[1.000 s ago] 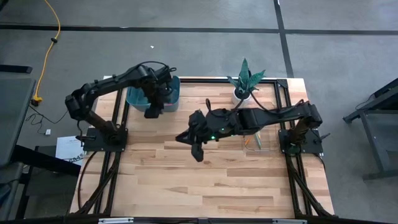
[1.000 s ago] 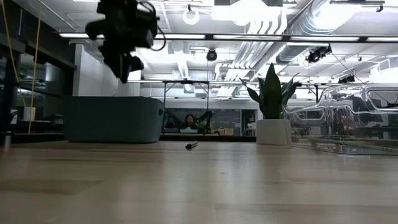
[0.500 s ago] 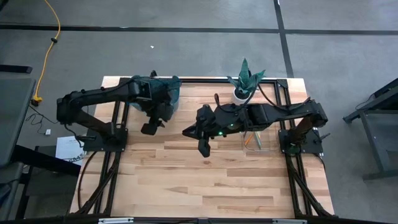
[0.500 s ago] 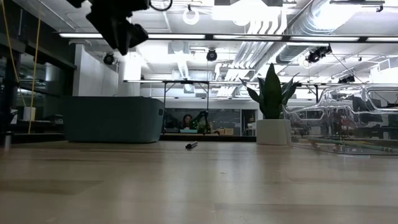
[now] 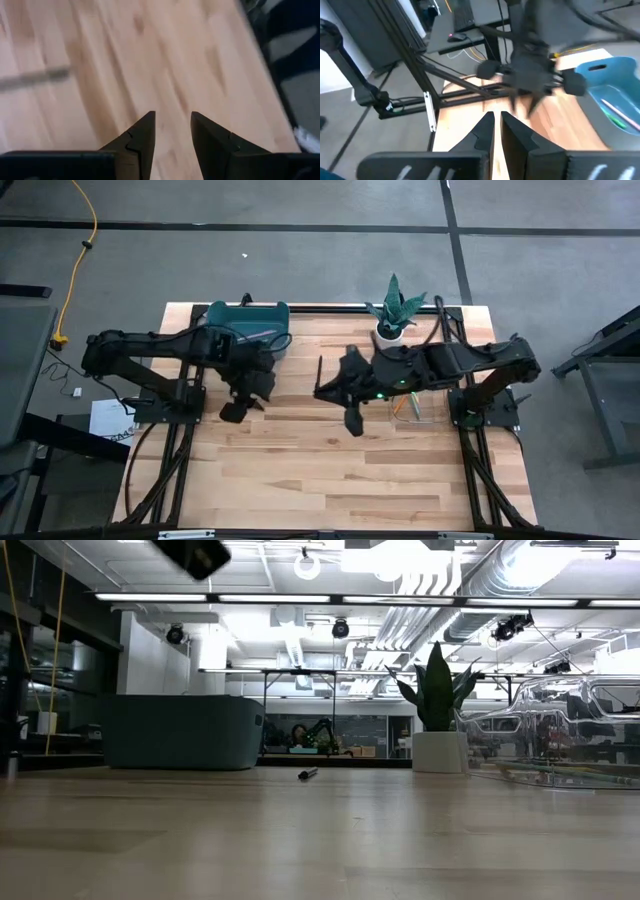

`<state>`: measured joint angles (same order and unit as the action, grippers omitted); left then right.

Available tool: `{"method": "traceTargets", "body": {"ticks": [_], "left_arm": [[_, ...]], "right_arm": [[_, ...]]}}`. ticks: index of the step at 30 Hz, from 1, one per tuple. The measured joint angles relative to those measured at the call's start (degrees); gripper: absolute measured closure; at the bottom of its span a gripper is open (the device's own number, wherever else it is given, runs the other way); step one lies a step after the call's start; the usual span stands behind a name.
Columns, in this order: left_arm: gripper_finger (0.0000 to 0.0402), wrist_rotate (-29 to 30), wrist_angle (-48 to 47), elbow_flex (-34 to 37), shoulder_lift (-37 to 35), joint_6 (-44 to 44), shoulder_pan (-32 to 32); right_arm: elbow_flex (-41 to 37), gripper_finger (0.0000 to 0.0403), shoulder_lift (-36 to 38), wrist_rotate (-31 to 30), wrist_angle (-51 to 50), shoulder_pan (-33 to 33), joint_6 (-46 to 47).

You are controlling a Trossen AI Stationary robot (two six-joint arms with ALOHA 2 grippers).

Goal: Sort pens & pencils
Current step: Put the black pen into the blue bin

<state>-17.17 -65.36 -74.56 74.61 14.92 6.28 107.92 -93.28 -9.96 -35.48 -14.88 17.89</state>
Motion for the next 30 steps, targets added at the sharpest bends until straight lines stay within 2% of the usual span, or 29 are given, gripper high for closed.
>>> {"method": "traceTargets", "body": {"ticks": [5,11,15,22,30], "left_arm": [[0.0291,2.6,11.2,0.0,-3.5,-4.6,-7.4],[0.0291,16.7,18.6,0.0,-8.6,-9.2,-14.2],[0.0291,23.8,19.0,0.0,-11.5,-12.4,-16.9],[0.0291,31.0,19.1,0.2,-16.2,-16.2,-20.7],[0.0291,45.3,21.9,0.2,-18.6,-18.7,-23.2]], "right_arm": [[0.0,0.0381,2.1,-5.2,-4.9,-2.0,0.1],[-0.1,0.0381,2.8,-10.3,-10.6,-4.8,2.2],[-0.1,0.0381,2.8,-12.7,-13.8,-5.9,4.1],[-0.1,0.0381,4.9,-15.3,-16.3,-8.0,4.6],[-0.1,0.0381,10.7,-22.3,-21.1,-11.0,5.7]]}}
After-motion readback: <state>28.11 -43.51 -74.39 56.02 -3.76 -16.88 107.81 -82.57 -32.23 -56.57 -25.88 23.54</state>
